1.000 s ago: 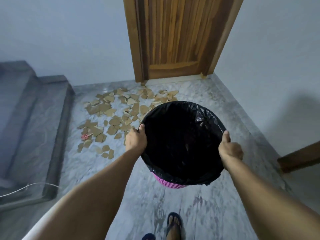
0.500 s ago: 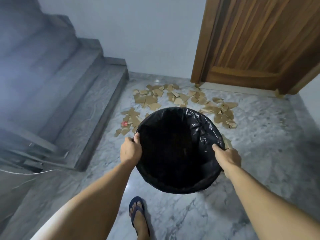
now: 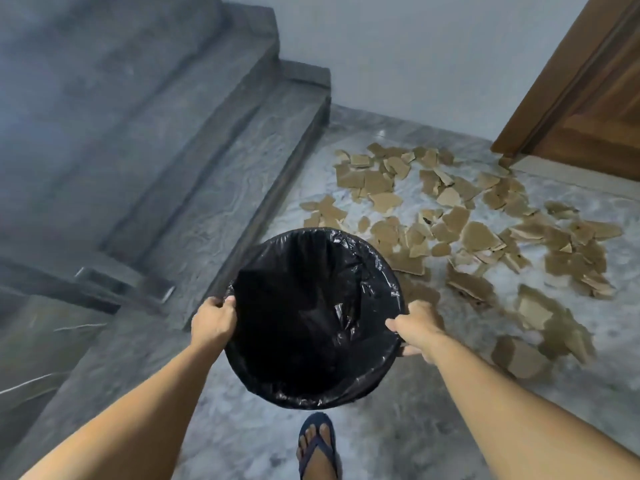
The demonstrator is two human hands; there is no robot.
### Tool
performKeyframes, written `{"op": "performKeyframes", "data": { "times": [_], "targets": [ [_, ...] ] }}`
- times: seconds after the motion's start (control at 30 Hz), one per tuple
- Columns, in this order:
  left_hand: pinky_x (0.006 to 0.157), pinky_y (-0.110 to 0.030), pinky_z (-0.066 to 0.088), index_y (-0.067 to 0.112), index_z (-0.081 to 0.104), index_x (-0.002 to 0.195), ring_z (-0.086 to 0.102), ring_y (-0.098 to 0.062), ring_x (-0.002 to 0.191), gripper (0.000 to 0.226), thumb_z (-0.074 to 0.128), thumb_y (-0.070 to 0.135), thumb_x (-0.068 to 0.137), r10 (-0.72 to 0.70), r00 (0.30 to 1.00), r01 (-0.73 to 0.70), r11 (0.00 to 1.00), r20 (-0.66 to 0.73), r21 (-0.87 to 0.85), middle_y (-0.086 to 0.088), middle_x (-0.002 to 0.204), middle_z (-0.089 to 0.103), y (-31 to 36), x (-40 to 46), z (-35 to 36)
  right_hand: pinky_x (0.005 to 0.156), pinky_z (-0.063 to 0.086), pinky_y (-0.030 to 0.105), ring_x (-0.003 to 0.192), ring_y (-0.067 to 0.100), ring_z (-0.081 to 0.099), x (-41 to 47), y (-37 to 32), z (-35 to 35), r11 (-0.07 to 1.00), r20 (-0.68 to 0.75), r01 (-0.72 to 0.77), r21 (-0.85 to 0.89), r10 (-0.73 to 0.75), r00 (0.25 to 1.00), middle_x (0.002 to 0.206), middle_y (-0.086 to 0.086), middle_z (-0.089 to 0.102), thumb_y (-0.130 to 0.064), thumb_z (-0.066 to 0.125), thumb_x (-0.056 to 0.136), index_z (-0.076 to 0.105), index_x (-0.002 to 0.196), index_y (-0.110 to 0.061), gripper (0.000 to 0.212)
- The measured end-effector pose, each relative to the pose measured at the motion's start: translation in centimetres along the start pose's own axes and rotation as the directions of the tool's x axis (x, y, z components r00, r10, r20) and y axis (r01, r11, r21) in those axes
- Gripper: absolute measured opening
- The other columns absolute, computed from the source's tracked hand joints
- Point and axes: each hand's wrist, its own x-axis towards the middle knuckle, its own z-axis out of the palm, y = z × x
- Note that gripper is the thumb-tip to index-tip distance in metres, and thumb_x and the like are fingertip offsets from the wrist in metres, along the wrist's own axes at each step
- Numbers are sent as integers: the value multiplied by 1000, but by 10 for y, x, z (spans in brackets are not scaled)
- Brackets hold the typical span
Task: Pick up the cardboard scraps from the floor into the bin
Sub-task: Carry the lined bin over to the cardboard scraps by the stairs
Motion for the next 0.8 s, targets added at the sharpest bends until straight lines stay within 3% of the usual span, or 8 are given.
{"op": "performKeyframes", "data": {
  "times": [0.13, 0.27, 0.4, 0.53, 0.67, 0.73, 0.8],
  "targets": [
    [86, -42, 51, 3, 66, 105, 61, -41, 102, 35, 50, 31, 93, -43, 999, 43, 997, 3, 59, -25, 107, 67, -28, 75, 8, 52, 56, 30, 96, 27, 63, 62, -23, 65, 998, 44, 43, -49, -41, 998, 119, 9, 59, -10, 70, 85, 54, 121, -3, 40],
    [82, -40, 51, 2, 64, 97, 63, -40, 97, 24, 56, 23, 89, -64, 998, 61, 993, 25, 105, -25, 102, 67, -46, 133, 25, 57, 62, 43, 82, 30, 68, 112, -34, 120, 994, 42, 84, -73, -81, 996, 105, 13, 67, -12, 71, 83, 59, 90, -12, 14],
    [81, -38, 44, -2, 61, 110, 58, -40, 107, 31, 59, 21, 91, -113, 993, 110, 987, 23, 120, -26, 113, 63, -65, 174, 42, 60, 61, 47, 87, 30, 66, 145, -38, 161, 995, 93, 89, -38, -85, 992, 105, 8, 61, -3, 68, 85, 56, 97, -7, 17],
    [82, -40, 51, 0, 62, 101, 63, -38, 98, 28, 67, 22, 85, -134, 991, 132, 988, 21, 77, -23, 105, 67, -79, 198, 49, 59, 61, 48, 85, 30, 69, 166, -37, 183, 992, 111, 121, -42, -115, 987, 101, 9, 66, -2, 71, 83, 55, 87, -15, 20],
    [82, -37, 48, -1, 62, 112, 62, -38, 102, 39, 69, 26, 84, -178, 984, 175, 978, 21, 117, -23, 109, 66, -85, 201, 55, 54, 61, 45, 79, 27, 71, 177, -38, 188, 987, 98, 147, -68, -140, 985, 101, 6, 69, -8, 74, 81, 55, 98, -17, 26],
    [84, -37, 47, -1, 61, 116, 60, -39, 107, 45, 69, 29, 84, -184, 983, 177, 969, 26, 171, -24, 114, 65, -83, 195, 57, 56, 61, 43, 86, 25, 70, 176, -39, 183, 984, 124, 153, -91, -141, 982, 104, 4, 68, -11, 74, 82, 56, 101, -19, 27],
    [95, -40, 44, -3, 52, 127, 52, -40, 119, 59, 69, 34, 84, -189, 982, 180, 947, 8, 265, -26, 127, 57, -75, 188, 57, 60, 62, 40, 95, 24, 67, 174, -43, 176, 984, 174, 148, -98, -130, 976, 110, 2, 65, -14, 72, 85, 57, 104, -19, 25]
  ]
}}
